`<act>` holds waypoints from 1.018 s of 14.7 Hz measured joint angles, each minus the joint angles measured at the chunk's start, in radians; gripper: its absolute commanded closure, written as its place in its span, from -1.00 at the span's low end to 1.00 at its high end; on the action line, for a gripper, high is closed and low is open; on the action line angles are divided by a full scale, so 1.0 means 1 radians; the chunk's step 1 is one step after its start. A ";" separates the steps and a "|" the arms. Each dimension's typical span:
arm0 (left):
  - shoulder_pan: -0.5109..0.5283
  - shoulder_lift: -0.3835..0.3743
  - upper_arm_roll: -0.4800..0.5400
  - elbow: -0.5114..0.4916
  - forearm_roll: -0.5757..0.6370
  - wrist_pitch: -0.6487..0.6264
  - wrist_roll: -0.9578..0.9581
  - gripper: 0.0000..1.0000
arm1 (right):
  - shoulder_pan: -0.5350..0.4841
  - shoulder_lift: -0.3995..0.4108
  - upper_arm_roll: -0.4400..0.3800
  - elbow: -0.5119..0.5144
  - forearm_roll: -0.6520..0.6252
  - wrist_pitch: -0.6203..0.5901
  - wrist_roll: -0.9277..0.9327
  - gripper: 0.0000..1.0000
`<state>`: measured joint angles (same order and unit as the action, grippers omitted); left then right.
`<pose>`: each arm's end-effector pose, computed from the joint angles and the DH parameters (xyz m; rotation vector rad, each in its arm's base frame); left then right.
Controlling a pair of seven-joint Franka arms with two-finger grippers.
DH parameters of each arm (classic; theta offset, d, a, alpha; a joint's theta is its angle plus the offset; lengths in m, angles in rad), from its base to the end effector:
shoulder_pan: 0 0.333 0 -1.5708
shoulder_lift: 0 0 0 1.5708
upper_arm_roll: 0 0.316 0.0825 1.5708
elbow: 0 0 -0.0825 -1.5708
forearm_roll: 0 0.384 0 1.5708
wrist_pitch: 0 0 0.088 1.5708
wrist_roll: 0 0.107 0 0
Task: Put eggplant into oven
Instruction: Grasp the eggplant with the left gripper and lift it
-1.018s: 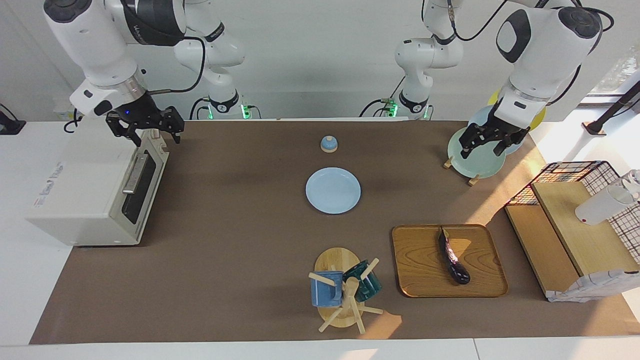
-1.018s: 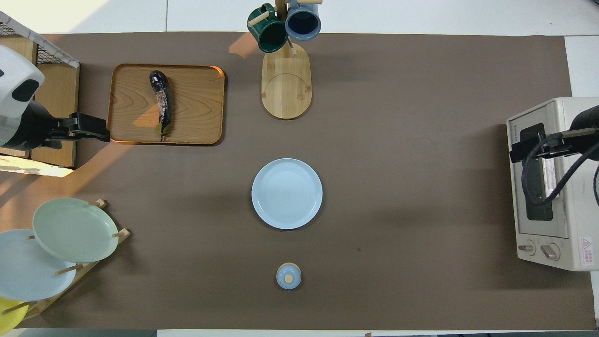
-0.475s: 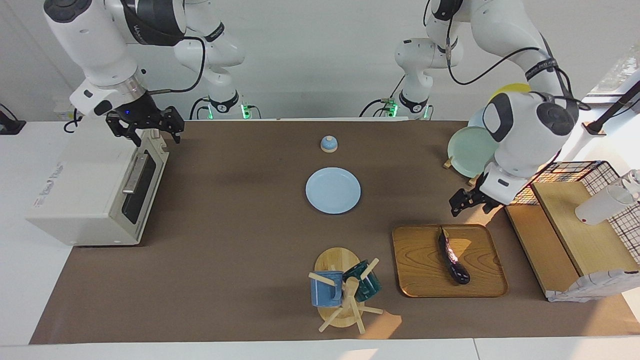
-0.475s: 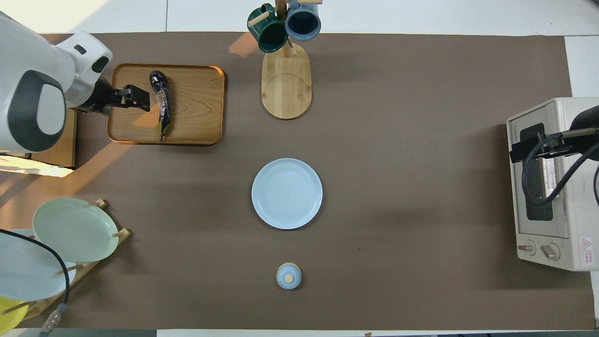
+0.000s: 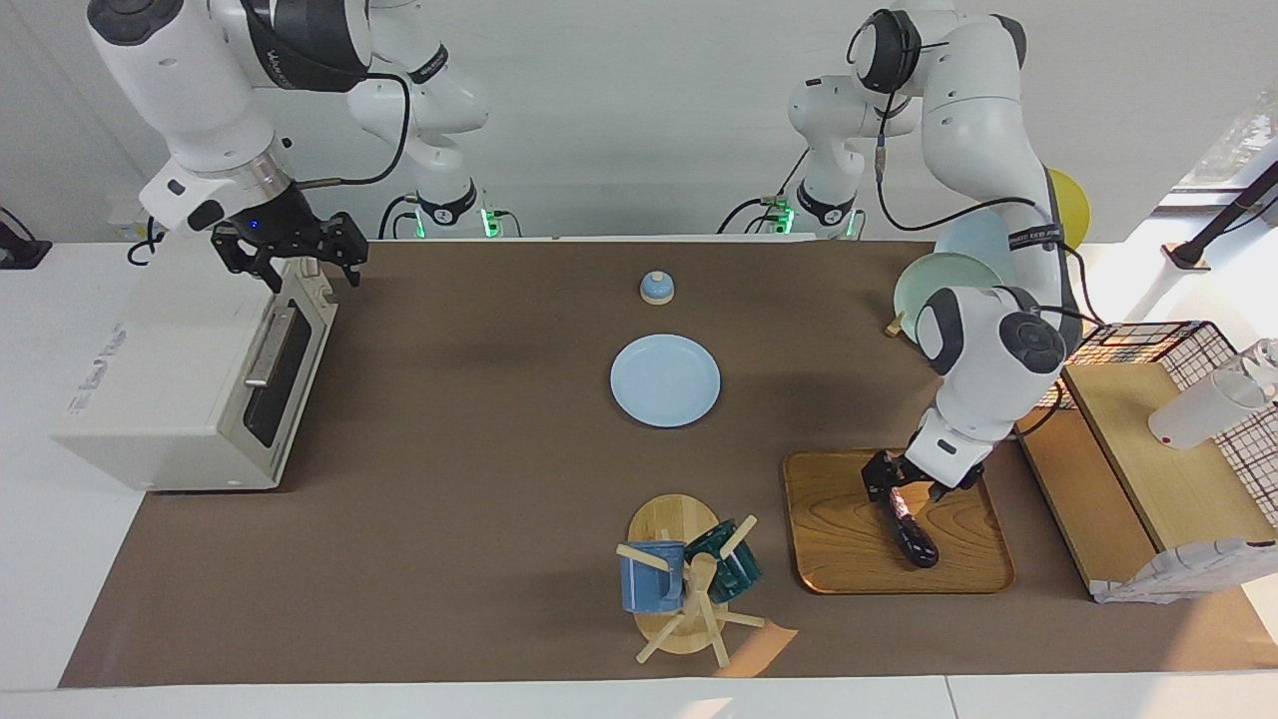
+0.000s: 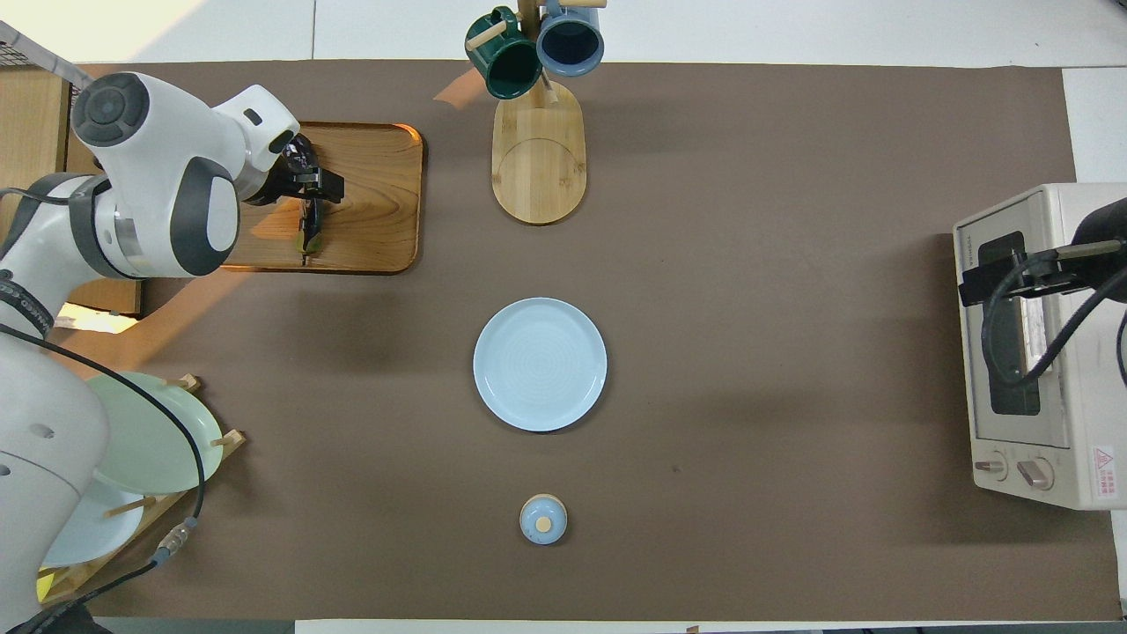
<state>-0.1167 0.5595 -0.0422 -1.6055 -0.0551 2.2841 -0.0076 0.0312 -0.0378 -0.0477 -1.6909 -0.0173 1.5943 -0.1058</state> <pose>0.6937 -0.1083 0.3150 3.0566 -0.1682 0.1739 0.5414 -0.0112 0.5905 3.1252 0.1412 -0.0934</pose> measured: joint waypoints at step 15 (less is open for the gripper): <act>-0.001 -0.014 0.002 0.014 0.003 -0.064 0.068 1.00 | -0.012 -0.017 -0.005 -0.108 -0.044 0.148 -0.009 1.00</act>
<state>-0.1174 0.5458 -0.0404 -1.5919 -0.0518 2.2202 0.0601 0.0190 -0.0551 -0.0527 -1.7991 -0.0616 1.7422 -0.1148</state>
